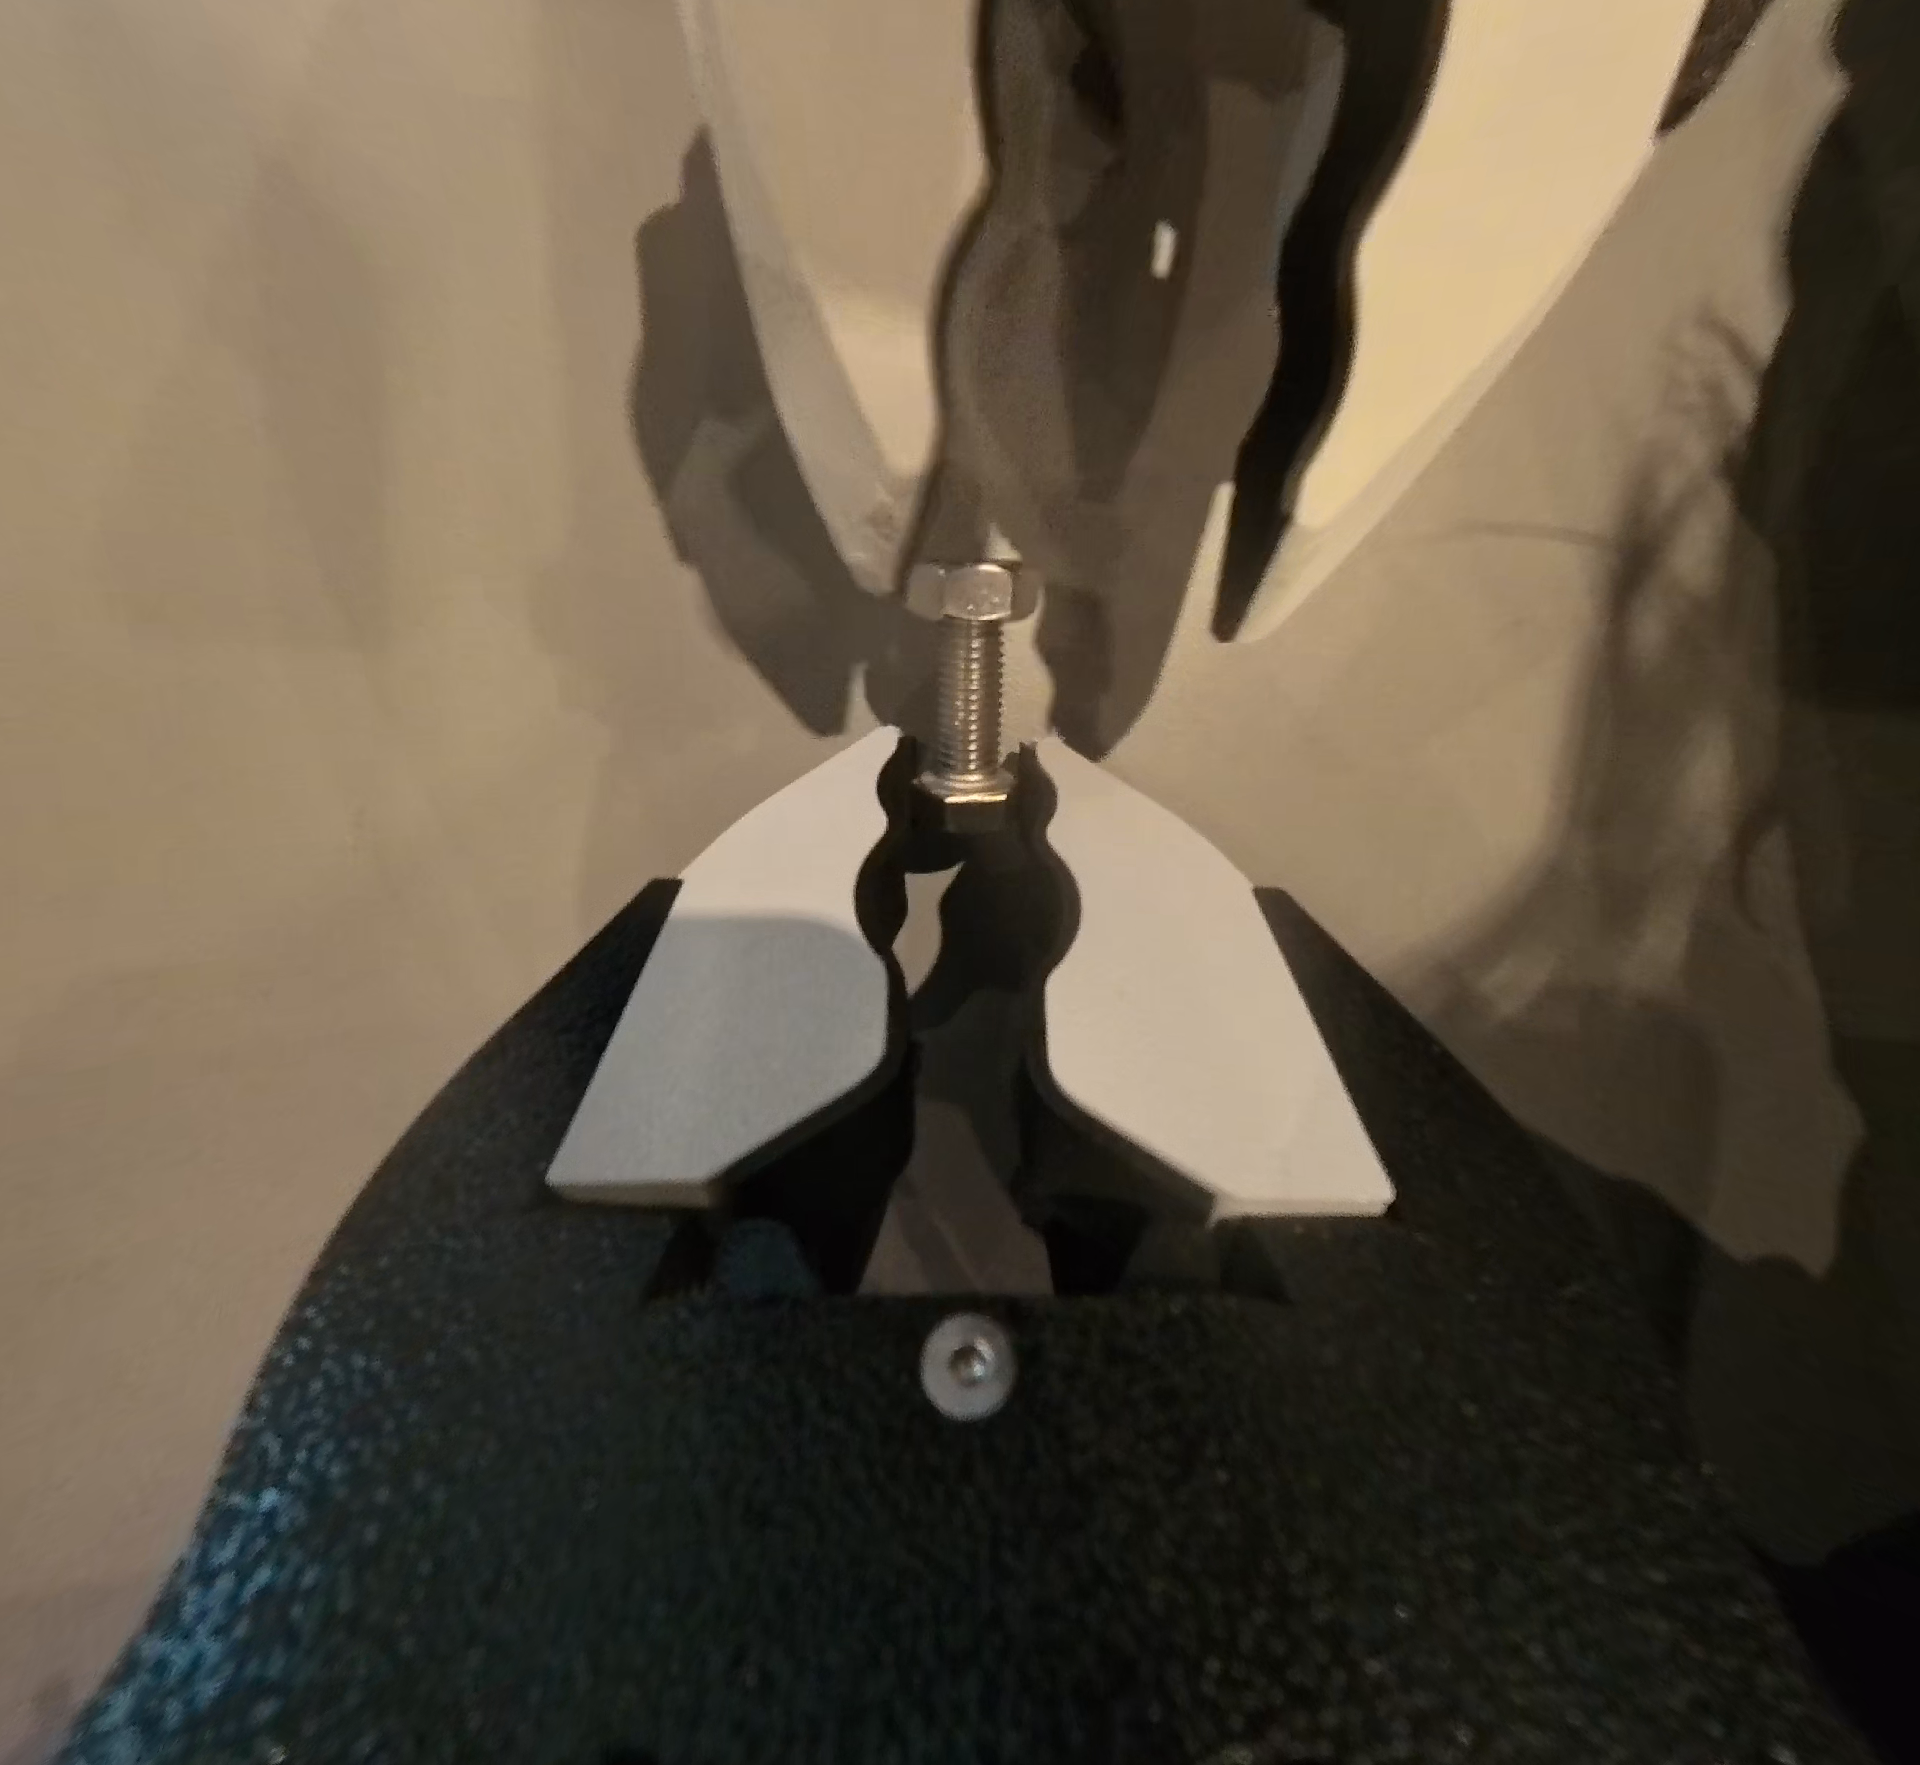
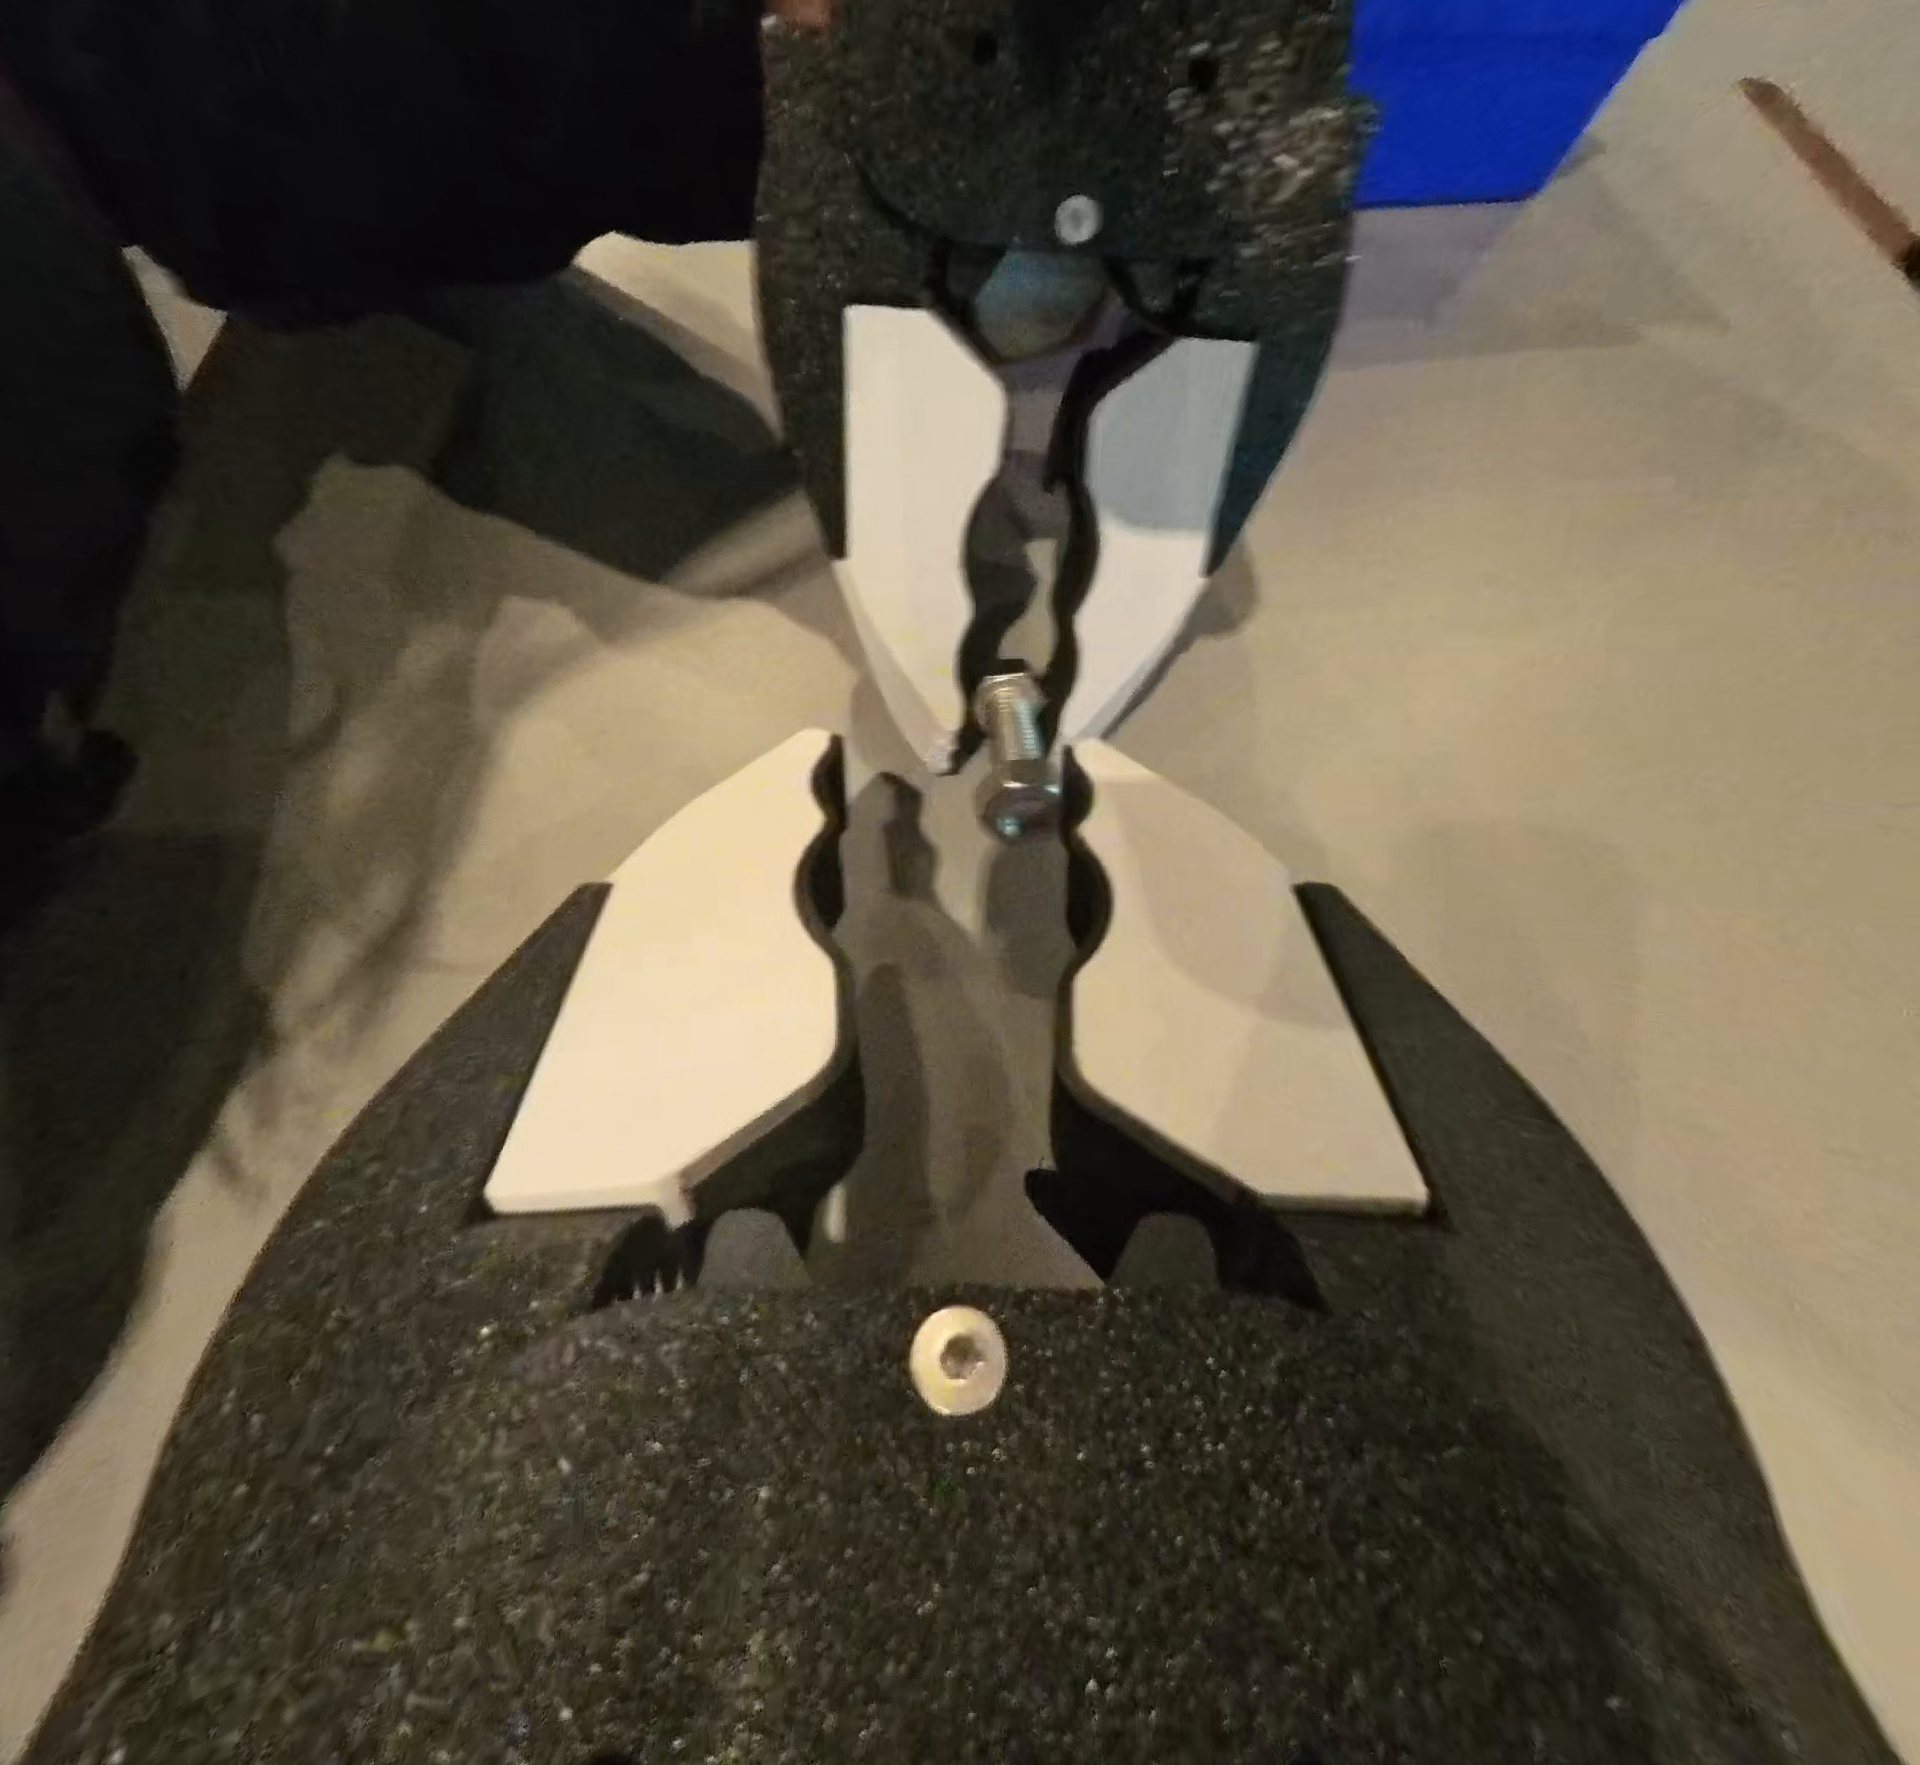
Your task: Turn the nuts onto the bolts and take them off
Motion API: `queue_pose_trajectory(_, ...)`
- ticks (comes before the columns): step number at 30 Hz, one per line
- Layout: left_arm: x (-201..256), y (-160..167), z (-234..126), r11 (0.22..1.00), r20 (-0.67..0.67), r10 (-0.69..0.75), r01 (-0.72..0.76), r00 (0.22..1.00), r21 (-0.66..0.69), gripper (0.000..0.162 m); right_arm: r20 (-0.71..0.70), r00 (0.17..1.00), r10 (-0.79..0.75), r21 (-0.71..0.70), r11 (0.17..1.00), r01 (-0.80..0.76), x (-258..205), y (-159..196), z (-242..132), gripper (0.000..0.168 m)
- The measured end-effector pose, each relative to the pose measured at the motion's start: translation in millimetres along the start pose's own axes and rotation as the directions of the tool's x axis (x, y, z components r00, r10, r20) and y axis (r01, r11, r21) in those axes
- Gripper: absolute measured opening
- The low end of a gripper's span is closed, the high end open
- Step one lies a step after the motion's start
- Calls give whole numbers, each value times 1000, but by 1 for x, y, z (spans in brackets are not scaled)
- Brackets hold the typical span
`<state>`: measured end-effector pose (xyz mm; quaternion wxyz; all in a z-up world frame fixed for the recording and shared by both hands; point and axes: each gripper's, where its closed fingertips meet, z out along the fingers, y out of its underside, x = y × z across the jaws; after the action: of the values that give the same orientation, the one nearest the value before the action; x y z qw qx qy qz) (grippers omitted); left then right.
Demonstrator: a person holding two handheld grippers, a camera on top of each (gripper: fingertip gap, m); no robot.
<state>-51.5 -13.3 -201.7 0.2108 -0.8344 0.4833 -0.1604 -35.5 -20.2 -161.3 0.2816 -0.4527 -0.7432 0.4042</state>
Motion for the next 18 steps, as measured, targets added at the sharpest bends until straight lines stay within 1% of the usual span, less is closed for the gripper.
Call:
queue_pose_trajectory(2,0,0,0,1000,-2,-1,1,1000,2,18,74,997,-16,-6,1000,17,-13,1,-1,13)
queue_pose_trajectory(4,0,0,0,1000,-2,-1,1,1000,5,18,23,1000,-14,13,1000,14,-6,-2,-2,13)
queue_pose_trajectory(6,0,0,0,1000,0,2,-2,1000,5,18,-42,997,59,20,998,-59,9,-2,-3,22)
queue_pose_trajectory(9,0,0,0,1000,3,6,-6,1000,7,18,15,970,244,-20,970,-243,12,6,0,32)
queue_pose_trajectory(11,0,0,0,1000,4,8,-8,1000,12,18,48,938,342,-51,939,-340,12,12,4,35)
queue_pose_trajectory(13,0,0,0,1000,3,8,-8,1000,19,18,78,913,400,-77,916,-394,11,15,7,35)
queue_pose_trajectory(15,0,0,0,1000,3,10,-10,1000,22,18,89,901,426,-87,904,-419,10,15,9,28)
queue_pose_trajectory(16,0,0,0,1000,3,12,-12,1000,24,18,98,903,419,-86,907,-412,8,14,9,21)
queue_pose_trajectory(18,2,0,1,1000,-6,16,-16,1000,27,18,76,926,370,-80,928,-365,9,12,9,18)
